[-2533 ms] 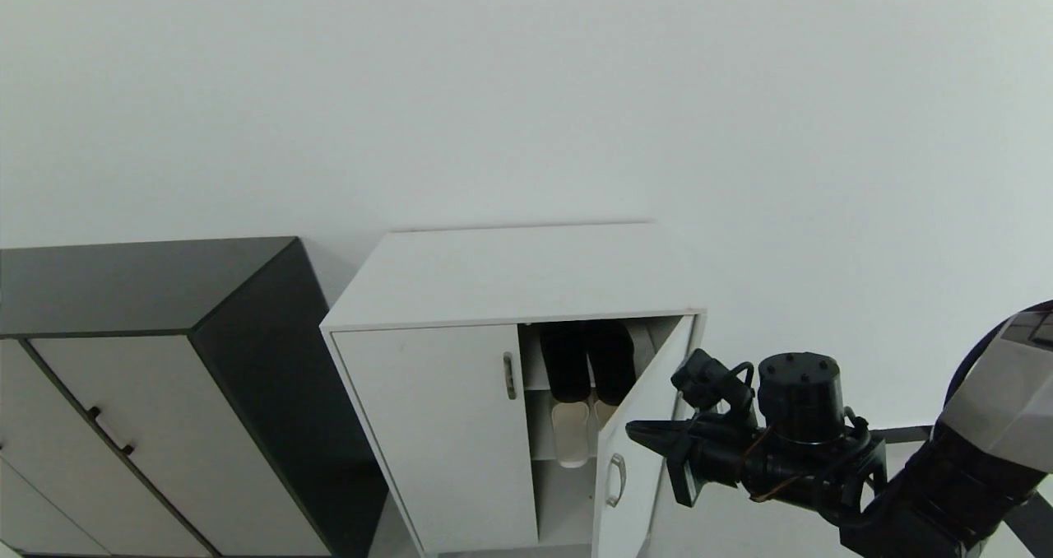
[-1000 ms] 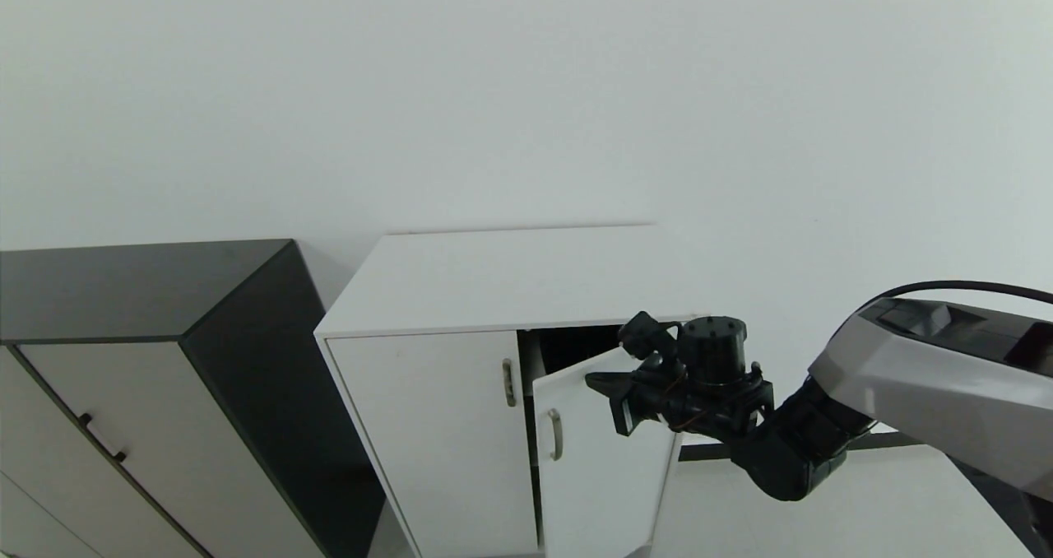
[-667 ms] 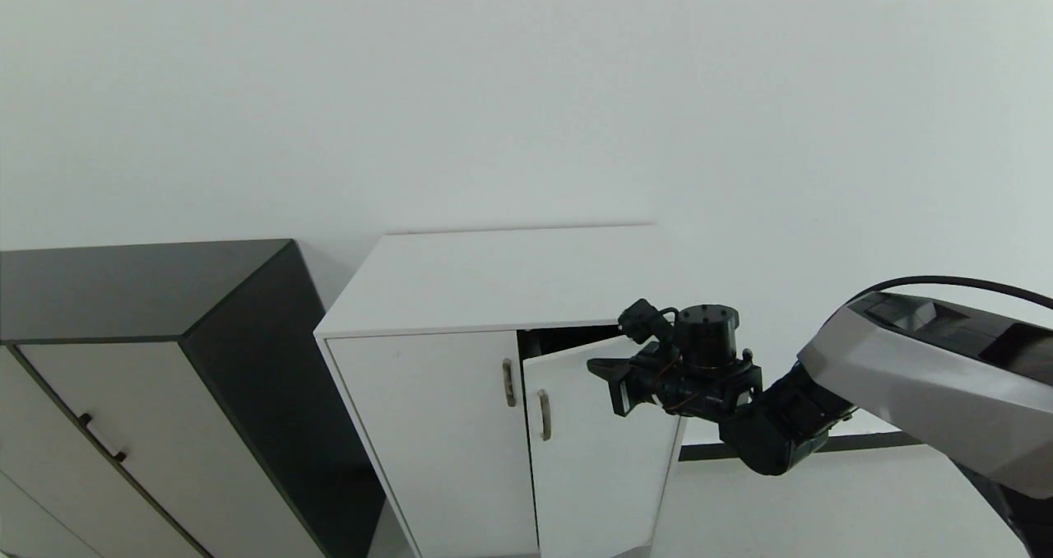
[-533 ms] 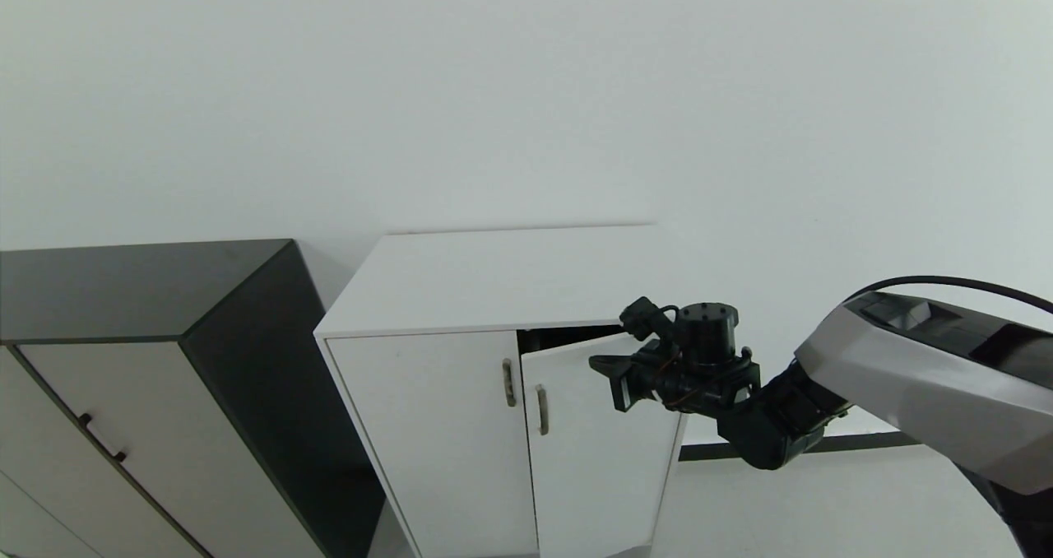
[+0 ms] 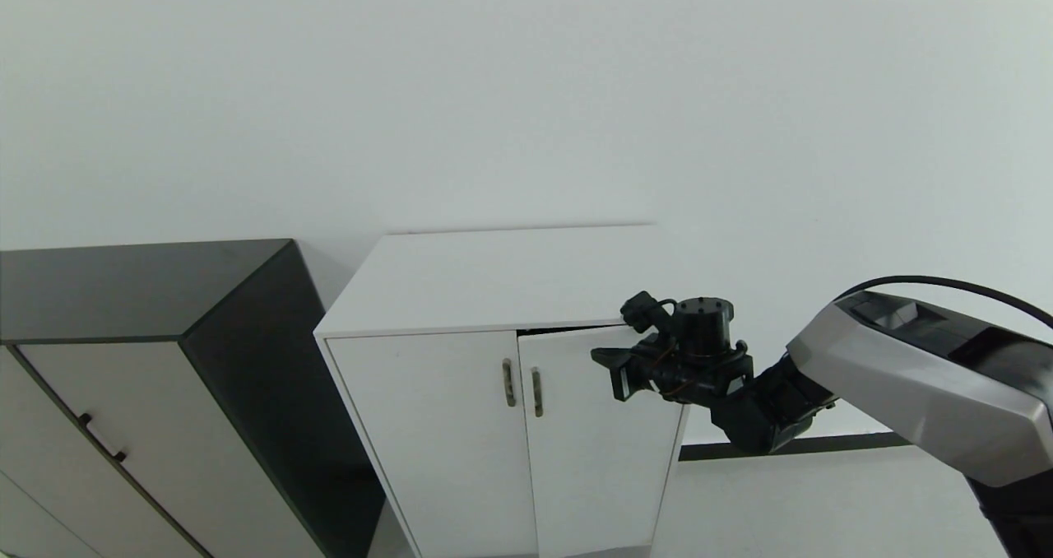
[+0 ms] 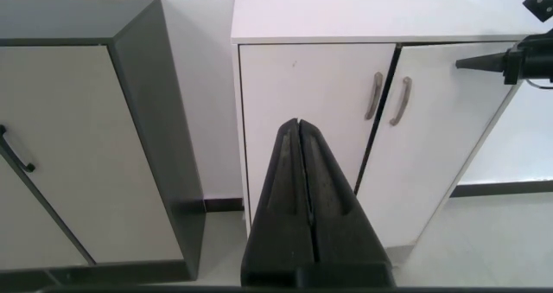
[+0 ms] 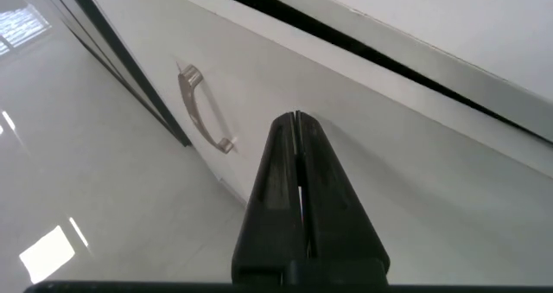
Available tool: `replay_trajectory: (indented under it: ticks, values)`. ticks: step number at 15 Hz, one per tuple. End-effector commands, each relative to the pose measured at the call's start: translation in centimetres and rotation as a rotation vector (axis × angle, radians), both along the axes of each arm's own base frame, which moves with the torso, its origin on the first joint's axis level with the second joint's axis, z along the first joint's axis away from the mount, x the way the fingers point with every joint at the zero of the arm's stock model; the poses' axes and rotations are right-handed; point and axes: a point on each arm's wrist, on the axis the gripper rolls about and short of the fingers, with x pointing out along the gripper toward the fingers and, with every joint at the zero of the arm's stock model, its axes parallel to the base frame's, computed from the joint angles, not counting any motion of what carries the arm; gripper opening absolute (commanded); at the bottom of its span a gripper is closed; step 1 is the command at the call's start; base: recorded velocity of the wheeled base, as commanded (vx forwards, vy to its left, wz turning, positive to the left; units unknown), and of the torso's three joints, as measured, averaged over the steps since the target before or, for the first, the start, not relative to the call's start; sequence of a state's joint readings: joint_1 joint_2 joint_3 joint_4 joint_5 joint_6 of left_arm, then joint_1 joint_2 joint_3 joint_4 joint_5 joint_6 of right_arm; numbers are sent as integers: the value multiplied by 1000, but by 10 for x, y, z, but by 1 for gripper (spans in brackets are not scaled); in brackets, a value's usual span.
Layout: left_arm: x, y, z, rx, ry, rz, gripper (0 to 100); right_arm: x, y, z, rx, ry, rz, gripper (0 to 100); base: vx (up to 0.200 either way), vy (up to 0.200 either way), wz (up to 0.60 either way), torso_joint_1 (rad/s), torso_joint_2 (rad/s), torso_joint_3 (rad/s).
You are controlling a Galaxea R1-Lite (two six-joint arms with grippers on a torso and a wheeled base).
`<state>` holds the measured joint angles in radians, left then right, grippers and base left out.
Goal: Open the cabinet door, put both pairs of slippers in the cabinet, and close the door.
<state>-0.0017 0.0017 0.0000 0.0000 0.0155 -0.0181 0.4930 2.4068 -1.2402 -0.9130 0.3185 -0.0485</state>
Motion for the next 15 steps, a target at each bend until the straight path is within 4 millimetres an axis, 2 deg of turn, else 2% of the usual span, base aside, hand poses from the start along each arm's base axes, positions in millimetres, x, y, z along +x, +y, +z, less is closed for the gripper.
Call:
replay_trajectory:
  ticks: [1,15]
  values:
    - [0,0,0,0,1,0,0,3,0,1,4,-9,-3,0,0,0,0,0,0,0]
    - [0,0,0,0,1,0,0,14,0,-1,13,-27,-15,0,0,0,0,0,0,0]
